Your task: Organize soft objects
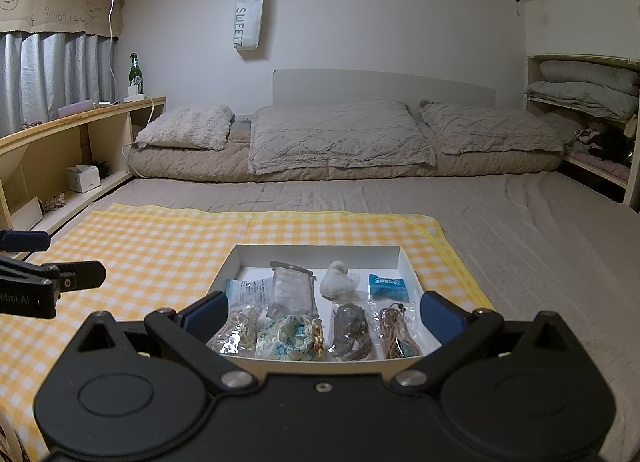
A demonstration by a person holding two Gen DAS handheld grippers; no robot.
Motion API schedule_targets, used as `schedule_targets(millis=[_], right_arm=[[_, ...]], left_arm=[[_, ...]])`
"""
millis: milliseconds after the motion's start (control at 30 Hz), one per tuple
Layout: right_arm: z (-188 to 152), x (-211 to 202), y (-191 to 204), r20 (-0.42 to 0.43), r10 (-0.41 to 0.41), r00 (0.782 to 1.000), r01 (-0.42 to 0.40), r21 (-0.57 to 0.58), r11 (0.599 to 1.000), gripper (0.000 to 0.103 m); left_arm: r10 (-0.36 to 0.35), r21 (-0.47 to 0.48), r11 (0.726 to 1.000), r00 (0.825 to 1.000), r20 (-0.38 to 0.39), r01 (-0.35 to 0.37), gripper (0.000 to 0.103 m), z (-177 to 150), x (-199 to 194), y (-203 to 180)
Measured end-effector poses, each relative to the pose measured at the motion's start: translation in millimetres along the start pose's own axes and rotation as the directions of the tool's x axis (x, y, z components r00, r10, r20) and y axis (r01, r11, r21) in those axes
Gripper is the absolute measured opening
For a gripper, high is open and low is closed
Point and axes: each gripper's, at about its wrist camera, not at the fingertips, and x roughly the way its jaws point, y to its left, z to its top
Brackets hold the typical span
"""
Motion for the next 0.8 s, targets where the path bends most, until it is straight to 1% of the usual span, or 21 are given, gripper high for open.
schedule_targets(millis=[800], right_arm=[[-2.9,2.1,0.1,-0.004,0.007,1.000,-0.007,-0.005,1.000,0.103]], left_arm=[[0.001,0.001,1.000,1.000,-0.002,-0.001,0.103,-0.1,0.4,0.6]])
